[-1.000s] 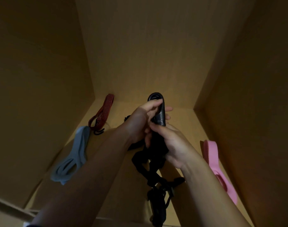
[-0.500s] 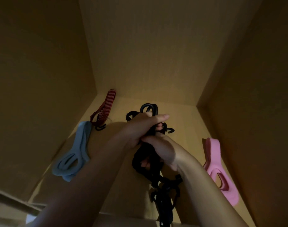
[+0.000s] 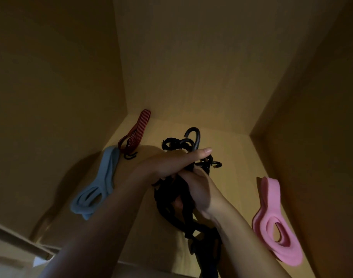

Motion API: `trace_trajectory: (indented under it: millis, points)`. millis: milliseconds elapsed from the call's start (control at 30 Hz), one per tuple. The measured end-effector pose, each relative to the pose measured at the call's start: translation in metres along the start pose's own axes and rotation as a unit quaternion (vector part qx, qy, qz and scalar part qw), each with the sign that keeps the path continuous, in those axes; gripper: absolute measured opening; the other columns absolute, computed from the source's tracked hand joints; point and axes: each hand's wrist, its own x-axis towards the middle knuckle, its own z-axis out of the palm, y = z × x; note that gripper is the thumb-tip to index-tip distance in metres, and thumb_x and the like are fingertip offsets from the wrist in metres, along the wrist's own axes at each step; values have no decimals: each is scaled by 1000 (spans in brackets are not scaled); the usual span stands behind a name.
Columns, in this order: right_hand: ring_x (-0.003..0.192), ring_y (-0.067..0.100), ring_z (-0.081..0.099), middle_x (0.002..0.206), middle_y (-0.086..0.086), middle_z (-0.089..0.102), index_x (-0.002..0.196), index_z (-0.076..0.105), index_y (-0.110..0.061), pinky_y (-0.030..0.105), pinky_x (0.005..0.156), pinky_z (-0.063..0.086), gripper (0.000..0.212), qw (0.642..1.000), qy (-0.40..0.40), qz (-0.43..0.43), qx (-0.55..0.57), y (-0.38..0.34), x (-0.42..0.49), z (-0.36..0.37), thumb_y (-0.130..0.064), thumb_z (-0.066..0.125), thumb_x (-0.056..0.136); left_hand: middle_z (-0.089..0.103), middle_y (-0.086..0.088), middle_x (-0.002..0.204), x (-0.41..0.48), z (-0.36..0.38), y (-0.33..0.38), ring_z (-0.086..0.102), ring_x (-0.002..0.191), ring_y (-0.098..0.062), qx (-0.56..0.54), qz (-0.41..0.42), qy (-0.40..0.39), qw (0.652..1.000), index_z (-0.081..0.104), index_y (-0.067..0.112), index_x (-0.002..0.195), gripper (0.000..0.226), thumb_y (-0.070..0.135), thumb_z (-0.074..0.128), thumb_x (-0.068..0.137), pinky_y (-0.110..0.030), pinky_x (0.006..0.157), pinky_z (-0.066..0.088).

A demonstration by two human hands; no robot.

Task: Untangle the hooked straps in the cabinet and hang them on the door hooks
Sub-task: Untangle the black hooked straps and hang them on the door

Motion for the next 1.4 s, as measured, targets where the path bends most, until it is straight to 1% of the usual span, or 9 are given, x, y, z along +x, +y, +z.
trace_trajectory:
  millis: [100,433,600,733,867,1000,1167,1300,1400]
  points:
    - [59,12,62,76,4,64,85,59,-14,24,50,48,22,1000,-5,20,12,-2,0,-2,-19,41,96,57,-6,77,6,2,2,57,72,-19,16,27,20,999,60,9,87,54,61,47,84,-17,53,43]
    - [48,16,56,67,1,60,80,59,-13,27,53,48,27,994,27,94,-46,10,7,-4,-32,45,94,66,5,72,26,4,11,59,79,-9,-93,81,119,985,58,16,60,37,36,50,91,-30,82,39]
    - [86,15,66,91,-5,69,90,63,-28,32,84,52,15,994,11,66,-89,10,12,-6,-35,50,90,69,4,68,34,2,-1,63,65,-1,-174,92,186,963,58,13,67,38,33,43,96,-16,60,48]
    - [81,13,62,89,0,67,94,65,-24,26,74,51,25,987,-4,129,-98,2,9,-31,-43,48,90,58,6,46,37,-8,-17,58,65,-14,-203,77,270,938,54,14,57,43,34,46,94,-31,72,44]
    - [68,14,58,77,2,63,86,66,-15,25,62,47,23,979,119,136,-94,1,13,-73,-32,52,92,45,1,47,36,-12,-27,48,55,-14,-203,49,261,942,54,13,57,42,31,47,94,-31,67,39]
    - [79,22,57,94,12,65,94,63,-11,35,72,47,18,906,318,91,-264,33,47,-105,-21,48,93,44,3,49,37,-7,-32,47,51,-10,-208,39,224,951,63,19,54,41,26,52,92,-25,59,39]
    - [116,35,47,123,16,51,123,53,-8,44,98,45,34,881,250,108,-388,64,71,-113,-11,48,89,60,-1,68,36,-3,-30,60,60,-6,-190,35,189,963,66,17,79,24,30,51,92,-19,58,47]
    - [103,31,50,109,16,52,103,62,-6,34,82,44,18,854,266,82,-440,63,75,-110,-13,51,89,69,-1,80,36,-3,-28,60,54,12,-160,68,177,969,63,14,104,23,26,45,95,-3,43,42]
    - [78,15,53,87,1,54,86,56,-11,23,62,41,10,896,294,7,-332,45,70,-106,-9,48,92,67,-3,74,39,-5,-27,57,51,13,-132,82,213,965,65,9,88,26,27,47,95,-5,48,42]
